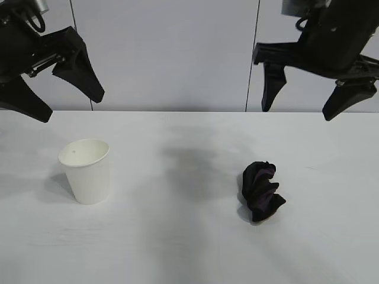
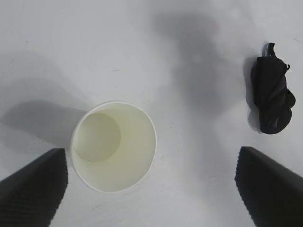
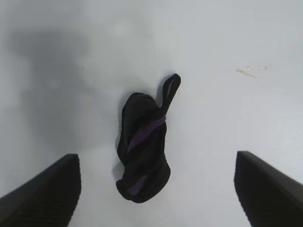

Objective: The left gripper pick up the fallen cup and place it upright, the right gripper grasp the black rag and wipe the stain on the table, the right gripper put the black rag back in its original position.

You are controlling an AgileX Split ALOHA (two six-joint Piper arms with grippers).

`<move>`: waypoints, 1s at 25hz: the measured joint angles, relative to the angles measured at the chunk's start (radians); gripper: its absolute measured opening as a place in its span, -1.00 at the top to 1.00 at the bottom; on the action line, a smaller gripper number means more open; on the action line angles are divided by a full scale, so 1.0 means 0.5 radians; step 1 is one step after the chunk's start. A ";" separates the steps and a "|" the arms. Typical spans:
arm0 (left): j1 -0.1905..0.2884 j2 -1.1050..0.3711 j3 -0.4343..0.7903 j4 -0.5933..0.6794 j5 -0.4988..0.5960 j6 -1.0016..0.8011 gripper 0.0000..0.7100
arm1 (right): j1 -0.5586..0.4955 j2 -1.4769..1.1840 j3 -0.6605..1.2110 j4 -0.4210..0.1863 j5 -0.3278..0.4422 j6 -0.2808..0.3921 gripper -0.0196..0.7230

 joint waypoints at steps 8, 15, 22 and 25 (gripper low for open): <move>0.000 0.000 0.000 0.002 0.000 0.000 -0.95 | -0.042 -0.014 0.195 0.347 -0.108 -0.266 -0.70; 0.000 0.000 0.000 0.004 0.000 0.000 -0.95 | -0.042 -0.014 0.223 0.330 -0.113 -0.273 -0.70; 0.000 0.000 0.000 0.004 0.000 0.000 -0.95 | -0.042 -0.014 0.223 0.326 -0.113 -0.275 -0.70; 0.000 0.000 0.000 0.004 0.000 0.000 -0.95 | -0.042 -0.014 0.223 0.326 -0.113 -0.275 -0.70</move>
